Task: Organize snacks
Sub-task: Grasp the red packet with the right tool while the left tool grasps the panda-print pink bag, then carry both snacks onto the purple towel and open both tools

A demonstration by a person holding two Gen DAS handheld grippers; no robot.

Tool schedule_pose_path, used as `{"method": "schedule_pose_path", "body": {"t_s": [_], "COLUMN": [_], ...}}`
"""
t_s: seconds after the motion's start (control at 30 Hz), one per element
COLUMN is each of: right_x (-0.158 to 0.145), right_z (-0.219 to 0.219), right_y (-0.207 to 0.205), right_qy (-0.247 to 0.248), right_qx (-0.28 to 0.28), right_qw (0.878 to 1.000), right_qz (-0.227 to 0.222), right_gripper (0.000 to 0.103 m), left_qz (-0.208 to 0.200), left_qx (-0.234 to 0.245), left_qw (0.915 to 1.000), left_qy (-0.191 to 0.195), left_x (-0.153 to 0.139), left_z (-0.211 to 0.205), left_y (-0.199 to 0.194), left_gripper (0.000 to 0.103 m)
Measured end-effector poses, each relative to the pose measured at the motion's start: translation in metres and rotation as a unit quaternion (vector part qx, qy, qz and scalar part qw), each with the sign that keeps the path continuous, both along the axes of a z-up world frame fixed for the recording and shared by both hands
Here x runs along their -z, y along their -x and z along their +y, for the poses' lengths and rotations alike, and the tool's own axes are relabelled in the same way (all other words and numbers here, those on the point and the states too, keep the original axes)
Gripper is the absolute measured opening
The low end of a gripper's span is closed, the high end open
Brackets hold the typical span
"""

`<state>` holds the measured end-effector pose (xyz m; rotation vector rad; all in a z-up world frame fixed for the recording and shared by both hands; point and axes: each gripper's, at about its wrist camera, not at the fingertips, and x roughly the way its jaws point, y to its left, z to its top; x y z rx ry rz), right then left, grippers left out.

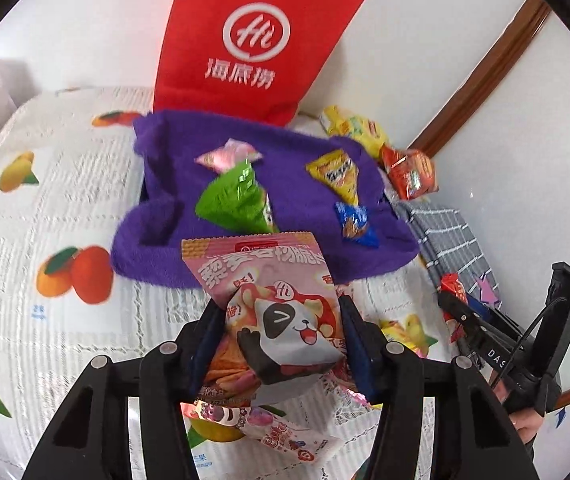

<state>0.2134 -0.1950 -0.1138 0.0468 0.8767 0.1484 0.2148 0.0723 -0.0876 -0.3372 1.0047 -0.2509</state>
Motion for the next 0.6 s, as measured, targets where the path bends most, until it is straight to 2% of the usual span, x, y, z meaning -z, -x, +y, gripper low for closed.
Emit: {"method": "schedule_pose_path", "body": {"t_s": [0.27, 0.6], "right_x": [-0.032, -0.054], "right_z": [0.019, 0.040], "right_y": [-0.024, -0.061], "right_qy": [-0.007, -0.019], "right_qx": [-0.017, -0.032], "right_qw": [0.999, 0.998], "right_qz": [-0.031, -0.048], "right_gripper": [0.040, 0.040], "left_qz": [-0.021, -0.040], "left_qx": [-0.022, -0.044], "left_qw": [0.9995, 0.9982], "left_qy": [0.001, -0.004], "left_x": [-0.021, -0.038], "left_z": [0.014, 0.024], "left_y": [-0.010, -0.039], "left_gripper": [0.053, 0.053]}}
